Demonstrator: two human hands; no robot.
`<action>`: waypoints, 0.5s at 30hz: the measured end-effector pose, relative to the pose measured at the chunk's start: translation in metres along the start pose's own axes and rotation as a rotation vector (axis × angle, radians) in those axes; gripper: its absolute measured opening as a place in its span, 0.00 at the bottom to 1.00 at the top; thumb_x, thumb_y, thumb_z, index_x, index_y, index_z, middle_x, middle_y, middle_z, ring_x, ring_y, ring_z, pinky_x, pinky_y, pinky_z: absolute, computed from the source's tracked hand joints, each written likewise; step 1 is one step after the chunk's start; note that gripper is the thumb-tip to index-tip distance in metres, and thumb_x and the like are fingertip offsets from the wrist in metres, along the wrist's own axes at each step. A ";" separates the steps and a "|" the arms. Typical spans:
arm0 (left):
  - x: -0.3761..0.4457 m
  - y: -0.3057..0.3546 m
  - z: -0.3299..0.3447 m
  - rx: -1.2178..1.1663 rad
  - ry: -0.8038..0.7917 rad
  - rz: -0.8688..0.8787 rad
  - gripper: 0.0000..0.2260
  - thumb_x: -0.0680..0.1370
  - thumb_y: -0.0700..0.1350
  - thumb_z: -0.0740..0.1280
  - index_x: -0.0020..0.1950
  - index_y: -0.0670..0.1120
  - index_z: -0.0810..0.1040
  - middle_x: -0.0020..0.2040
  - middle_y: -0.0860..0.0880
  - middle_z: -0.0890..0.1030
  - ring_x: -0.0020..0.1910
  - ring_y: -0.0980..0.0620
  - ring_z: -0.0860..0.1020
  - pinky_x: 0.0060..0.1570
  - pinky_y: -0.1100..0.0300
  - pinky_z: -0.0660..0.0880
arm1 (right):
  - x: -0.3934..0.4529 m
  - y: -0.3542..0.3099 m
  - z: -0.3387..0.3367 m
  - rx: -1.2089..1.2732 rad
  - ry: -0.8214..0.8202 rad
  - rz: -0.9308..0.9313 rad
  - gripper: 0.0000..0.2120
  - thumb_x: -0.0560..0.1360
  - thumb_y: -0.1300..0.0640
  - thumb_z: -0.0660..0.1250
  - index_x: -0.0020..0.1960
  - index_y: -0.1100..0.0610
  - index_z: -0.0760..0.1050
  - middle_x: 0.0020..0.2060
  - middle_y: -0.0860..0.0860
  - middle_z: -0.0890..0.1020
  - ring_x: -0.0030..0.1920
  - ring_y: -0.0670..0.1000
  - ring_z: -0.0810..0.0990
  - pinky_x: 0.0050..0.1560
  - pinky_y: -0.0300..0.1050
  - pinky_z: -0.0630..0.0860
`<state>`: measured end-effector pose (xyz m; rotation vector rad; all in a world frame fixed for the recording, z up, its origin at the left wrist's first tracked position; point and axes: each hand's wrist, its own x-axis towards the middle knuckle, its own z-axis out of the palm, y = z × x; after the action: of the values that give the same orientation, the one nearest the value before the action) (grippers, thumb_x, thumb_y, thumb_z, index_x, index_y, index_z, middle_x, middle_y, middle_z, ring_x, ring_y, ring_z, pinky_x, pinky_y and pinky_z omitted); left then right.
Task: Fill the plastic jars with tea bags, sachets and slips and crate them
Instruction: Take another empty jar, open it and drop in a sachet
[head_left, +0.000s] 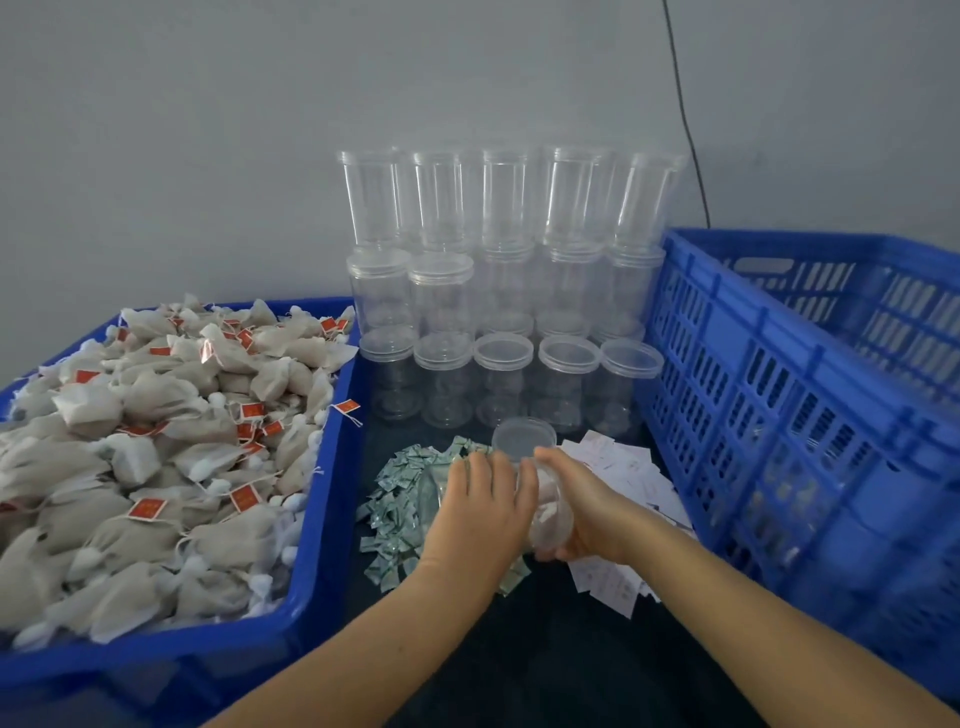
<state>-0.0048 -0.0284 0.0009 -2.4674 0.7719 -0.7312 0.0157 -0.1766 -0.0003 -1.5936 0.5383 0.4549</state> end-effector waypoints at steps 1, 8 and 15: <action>0.001 -0.001 0.002 -0.005 0.014 0.005 0.27 0.59 0.53 0.78 0.56 0.50 0.82 0.46 0.46 0.84 0.44 0.47 0.82 0.44 0.56 0.79 | 0.000 0.002 0.000 -0.017 0.018 -0.022 0.28 0.80 0.34 0.55 0.61 0.57 0.76 0.49 0.60 0.82 0.34 0.54 0.83 0.27 0.40 0.76; 0.007 -0.003 0.003 -0.472 -0.265 -0.184 0.43 0.68 0.59 0.70 0.74 0.44 0.52 0.64 0.45 0.69 0.61 0.44 0.70 0.60 0.53 0.68 | 0.000 0.011 -0.001 -0.181 0.025 -0.326 0.14 0.81 0.39 0.56 0.56 0.44 0.76 0.50 0.45 0.80 0.49 0.46 0.80 0.44 0.43 0.77; 0.003 -0.029 -0.003 -1.881 -0.661 -0.369 0.42 0.56 0.60 0.76 0.65 0.51 0.63 0.53 0.51 0.80 0.50 0.50 0.81 0.55 0.49 0.77 | -0.024 -0.009 -0.040 -0.180 -0.342 -0.727 0.29 0.65 0.40 0.70 0.65 0.46 0.76 0.59 0.43 0.81 0.58 0.43 0.80 0.56 0.37 0.75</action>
<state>0.0059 -0.0097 0.0203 -3.9496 0.8039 1.5092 0.0005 -0.2138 0.0250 -1.7069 -0.3538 0.2108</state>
